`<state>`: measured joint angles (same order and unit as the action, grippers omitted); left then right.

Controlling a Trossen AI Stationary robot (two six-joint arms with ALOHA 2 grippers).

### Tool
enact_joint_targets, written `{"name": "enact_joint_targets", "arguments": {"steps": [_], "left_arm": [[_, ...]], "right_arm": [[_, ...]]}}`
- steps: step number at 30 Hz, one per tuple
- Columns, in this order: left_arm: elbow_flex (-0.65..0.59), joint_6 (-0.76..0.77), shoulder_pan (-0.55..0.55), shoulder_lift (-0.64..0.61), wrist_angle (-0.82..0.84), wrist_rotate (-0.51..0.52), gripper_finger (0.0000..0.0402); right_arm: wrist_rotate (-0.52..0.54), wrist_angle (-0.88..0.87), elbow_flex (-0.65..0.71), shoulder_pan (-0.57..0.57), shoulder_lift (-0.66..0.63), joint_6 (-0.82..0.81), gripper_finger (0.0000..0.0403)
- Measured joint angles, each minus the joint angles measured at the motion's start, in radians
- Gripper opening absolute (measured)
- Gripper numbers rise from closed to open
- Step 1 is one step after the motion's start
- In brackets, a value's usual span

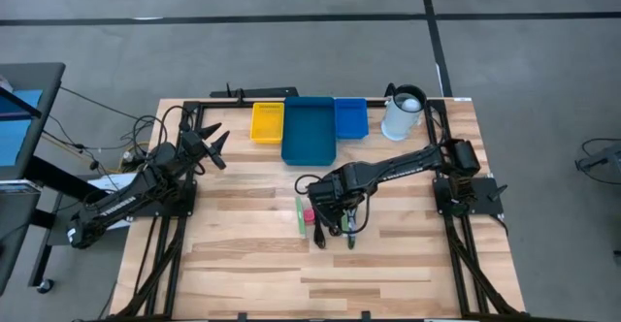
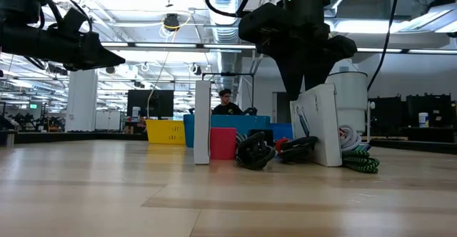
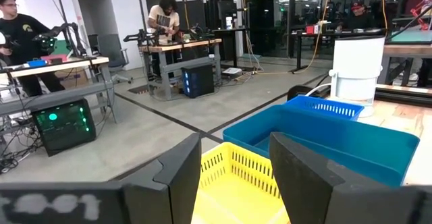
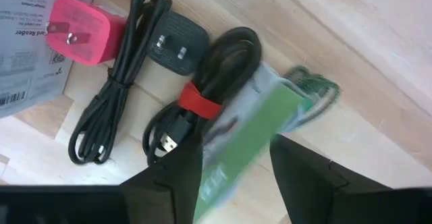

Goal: Pick and place items into bin
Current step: Put the right white card reader box into the blue bin

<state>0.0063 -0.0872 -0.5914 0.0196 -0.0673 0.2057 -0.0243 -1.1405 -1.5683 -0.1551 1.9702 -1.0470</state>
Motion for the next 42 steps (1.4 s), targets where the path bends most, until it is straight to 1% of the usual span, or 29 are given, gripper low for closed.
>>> {"name": "enact_joint_targets", "arguments": {"steps": [3,5,7,9,13,16,22,24,29,33,35,38,42], "left_arm": [[0.000,-0.003,0.000,0.000,0.000,0.000,0.0166],[0.000,0.000,0.000,0.000,0.000,0.000,0.0166],[0.000,-0.001,0.000,0.001,0.000,0.000,0.0166],[0.000,-0.007,0.001,0.005,0.000,0.001,0.0166],[0.000,-0.003,0.001,0.014,0.002,-0.003,0.0166],[0.000,-0.008,0.001,0.019,0.001,-0.010,0.0166],[0.000,-0.004,0.001,0.019,0.002,-0.011,0.0166],[0.000,-0.006,0.001,0.019,0.002,-0.011,0.0166],[0.000,-0.003,0.001,0.019,0.002,-0.011,0.0166],[0.000,0.000,0.001,0.019,0.002,-0.011,0.0166],[0.000,-0.004,0.001,0.019,0.002,-0.011,0.0166],[0.000,-0.005,0.001,0.019,0.002,-0.011,0.0166],[0.000,-0.004,0.001,0.019,0.002,-0.011,0.0166]], "right_arm": [[-0.019,-0.018,0.005,0.000,0.029,0.019,0.0163],[-0.054,0.033,-0.004,0.001,0.065,0.025,0.0161],[-0.070,0.009,0.004,0.000,0.099,0.049,0.0159],[-0.098,0.041,0.003,-0.002,0.129,0.060,0.0156],[-0.112,0.023,0.002,-0.002,0.156,0.079,0.0141],[-0.109,0.016,0.002,-0.002,0.159,0.086,0.0120],[-0.105,0.009,0.002,0.012,0.140,0.106,0.0060],[-0.106,0.011,0.001,0.018,0.139,0.113,0.0045],[-0.106,-0.001,0.000,0.031,0.125,0.131,0.0045],[-0.106,-0.021,-0.002,0.039,0.110,0.131,0.0058],[-0.105,-0.049,-0.012,0.041,0.102,0.138,0.0056],[-0.094,-0.058,-0.051,0.048,0.094,0.151,0.0045],[-0.049,-0.146,-0.138,0.070,0.095,0.194,0.0044]]}}
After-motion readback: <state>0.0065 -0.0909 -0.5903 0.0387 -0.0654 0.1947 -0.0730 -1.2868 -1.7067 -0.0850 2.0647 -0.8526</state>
